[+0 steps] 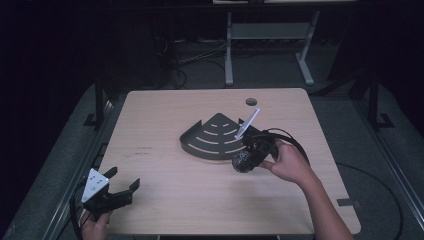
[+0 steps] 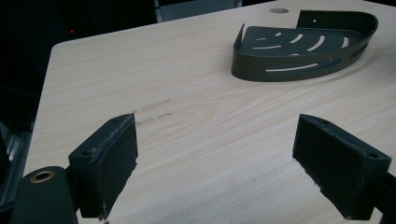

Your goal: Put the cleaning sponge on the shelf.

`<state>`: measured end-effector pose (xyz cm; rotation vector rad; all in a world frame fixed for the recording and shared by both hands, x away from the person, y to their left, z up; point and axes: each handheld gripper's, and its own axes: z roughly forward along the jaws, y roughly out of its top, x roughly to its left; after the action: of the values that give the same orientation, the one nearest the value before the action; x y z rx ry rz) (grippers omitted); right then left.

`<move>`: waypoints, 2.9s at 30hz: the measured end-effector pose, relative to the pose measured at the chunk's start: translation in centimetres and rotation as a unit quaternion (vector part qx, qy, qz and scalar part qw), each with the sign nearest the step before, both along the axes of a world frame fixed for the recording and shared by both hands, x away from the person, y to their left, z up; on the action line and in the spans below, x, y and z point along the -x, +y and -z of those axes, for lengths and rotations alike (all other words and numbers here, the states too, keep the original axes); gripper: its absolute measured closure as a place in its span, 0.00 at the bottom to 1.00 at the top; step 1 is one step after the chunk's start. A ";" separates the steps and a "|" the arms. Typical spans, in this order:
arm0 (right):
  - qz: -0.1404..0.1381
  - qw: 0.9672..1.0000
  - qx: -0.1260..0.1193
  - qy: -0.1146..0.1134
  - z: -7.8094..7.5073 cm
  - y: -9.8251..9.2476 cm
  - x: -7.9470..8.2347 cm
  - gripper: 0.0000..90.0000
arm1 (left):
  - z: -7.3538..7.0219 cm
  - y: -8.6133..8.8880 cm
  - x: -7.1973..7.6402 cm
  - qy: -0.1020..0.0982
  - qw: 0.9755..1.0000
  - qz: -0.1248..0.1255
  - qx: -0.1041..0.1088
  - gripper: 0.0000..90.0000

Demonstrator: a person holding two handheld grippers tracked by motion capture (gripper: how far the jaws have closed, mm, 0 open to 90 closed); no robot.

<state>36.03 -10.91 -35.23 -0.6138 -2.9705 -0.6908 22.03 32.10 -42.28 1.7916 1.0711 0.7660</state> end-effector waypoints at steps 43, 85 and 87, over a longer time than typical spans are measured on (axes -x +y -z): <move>0.005 0.999 0.046 0.011 -1.5 4.6 -6.9 0.38 | -0.2 0.4 0.0 -0.003 1.000 -0.007 0.003 0.15; 0.037 0.997 0.059 0.031 2.8 6.7 -11.8 0.38 | -0.2 0.5 0.1 -0.005 1.000 -0.009 0.007 0.15; 0.041 0.997 0.058 0.035 3.2 6.8 -12.1 0.38 | -0.2 0.5 0.1 -0.004 1.000 -0.010 0.007 0.15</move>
<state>48.10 -4.11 -38.39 -0.7537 -2.9514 -0.4920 21.95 32.63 -42.08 1.7674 1.0877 0.7747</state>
